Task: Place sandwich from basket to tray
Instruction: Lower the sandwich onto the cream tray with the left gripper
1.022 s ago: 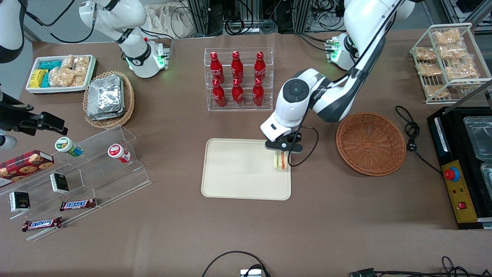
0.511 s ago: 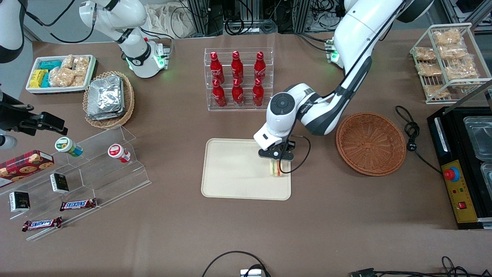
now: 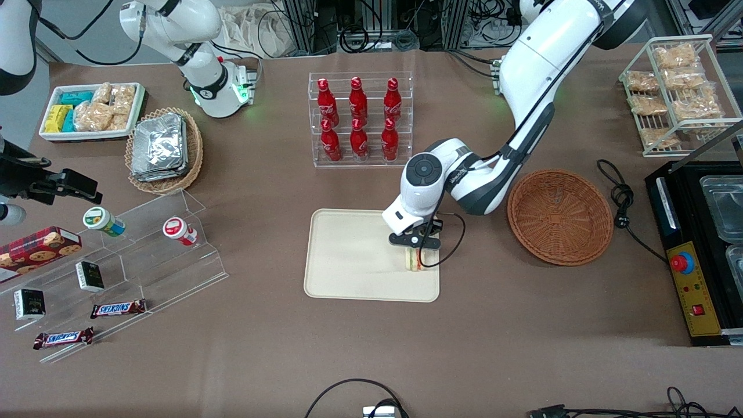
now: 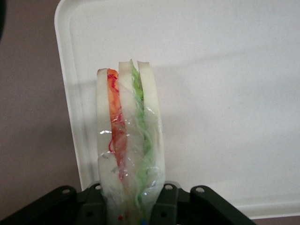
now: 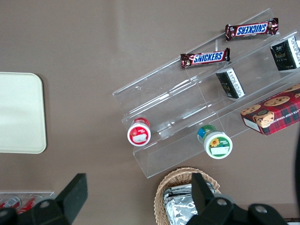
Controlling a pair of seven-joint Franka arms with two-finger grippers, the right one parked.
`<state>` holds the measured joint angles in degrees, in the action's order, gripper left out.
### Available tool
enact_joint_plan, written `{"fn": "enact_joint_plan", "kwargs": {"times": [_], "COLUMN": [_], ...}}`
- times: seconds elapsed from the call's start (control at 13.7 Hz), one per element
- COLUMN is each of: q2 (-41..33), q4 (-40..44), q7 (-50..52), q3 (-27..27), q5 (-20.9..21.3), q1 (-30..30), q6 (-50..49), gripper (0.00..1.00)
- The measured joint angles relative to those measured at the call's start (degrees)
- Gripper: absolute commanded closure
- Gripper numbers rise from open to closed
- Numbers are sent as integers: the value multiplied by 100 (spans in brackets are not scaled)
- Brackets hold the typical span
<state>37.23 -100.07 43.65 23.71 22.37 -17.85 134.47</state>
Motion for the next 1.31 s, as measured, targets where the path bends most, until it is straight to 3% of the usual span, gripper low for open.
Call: {"fn": "enact_joint_plan", "kwargs": {"times": [0.29, 0.51, 0.58, 0.66, 0.73, 1.31], "q2": [161, 244, 253, 260, 269, 323], "q4": [109, 147, 157, 164, 172, 491], "q7": [6, 12, 13, 14, 16, 373], "q3": [0, 0, 0, 0, 0, -31], "q5": [2, 60, 67, 72, 76, 78], "q1": [-53, -65, -68, -71, -72, -61], "q6": [21, 30, 29, 30, 30, -32], "gripper": [69, 55, 36, 5, 0, 0]}}
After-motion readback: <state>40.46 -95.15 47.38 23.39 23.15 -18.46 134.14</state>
